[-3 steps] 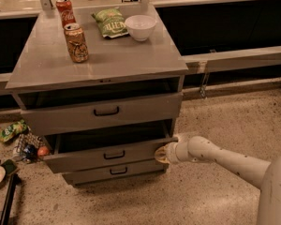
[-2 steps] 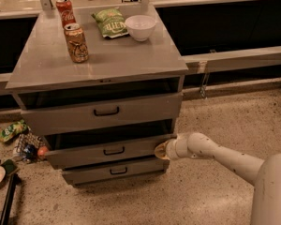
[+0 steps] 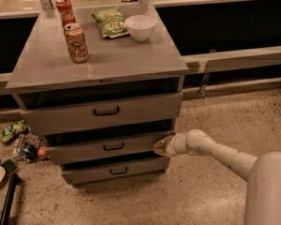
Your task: Close middle drawer
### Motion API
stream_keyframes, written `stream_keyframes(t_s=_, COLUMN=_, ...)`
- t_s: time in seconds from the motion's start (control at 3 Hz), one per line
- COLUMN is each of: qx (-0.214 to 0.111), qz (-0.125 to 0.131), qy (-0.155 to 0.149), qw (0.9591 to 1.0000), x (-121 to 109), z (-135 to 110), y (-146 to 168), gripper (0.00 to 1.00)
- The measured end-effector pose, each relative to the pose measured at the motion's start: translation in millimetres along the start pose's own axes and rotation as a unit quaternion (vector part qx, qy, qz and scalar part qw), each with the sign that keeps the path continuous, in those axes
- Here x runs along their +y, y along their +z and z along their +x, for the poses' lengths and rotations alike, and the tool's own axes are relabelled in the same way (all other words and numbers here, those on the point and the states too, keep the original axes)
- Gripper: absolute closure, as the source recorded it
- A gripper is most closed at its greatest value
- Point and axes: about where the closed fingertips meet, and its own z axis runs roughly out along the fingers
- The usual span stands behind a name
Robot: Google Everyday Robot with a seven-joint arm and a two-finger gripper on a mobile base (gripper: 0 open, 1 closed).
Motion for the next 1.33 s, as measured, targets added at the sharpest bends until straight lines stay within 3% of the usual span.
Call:
stream_keyframes(t_s=0.33, qx=0.0, qz=0.0, qy=0.0, qw=1.0, x=0, z=0, y=0, gripper=1.0)
stream_keyframes(t_s=0.67, qx=-0.009, qz=-0.007, qy=0.036, qw=0.9993, x=12, z=-23, y=-29, gripper=1.0)
stream_keyframes(t_s=1.0, qx=-0.025, qz=-0.019, qy=0.102, qw=0.9943, x=18, z=-60, y=-76, gripper=1.0)
stream_keyframes(t_s=1.33, qx=-0.052, qz=-0.01, qy=0.185, qw=0.9813, x=19, z=-96, y=-124, gripper=1.0)
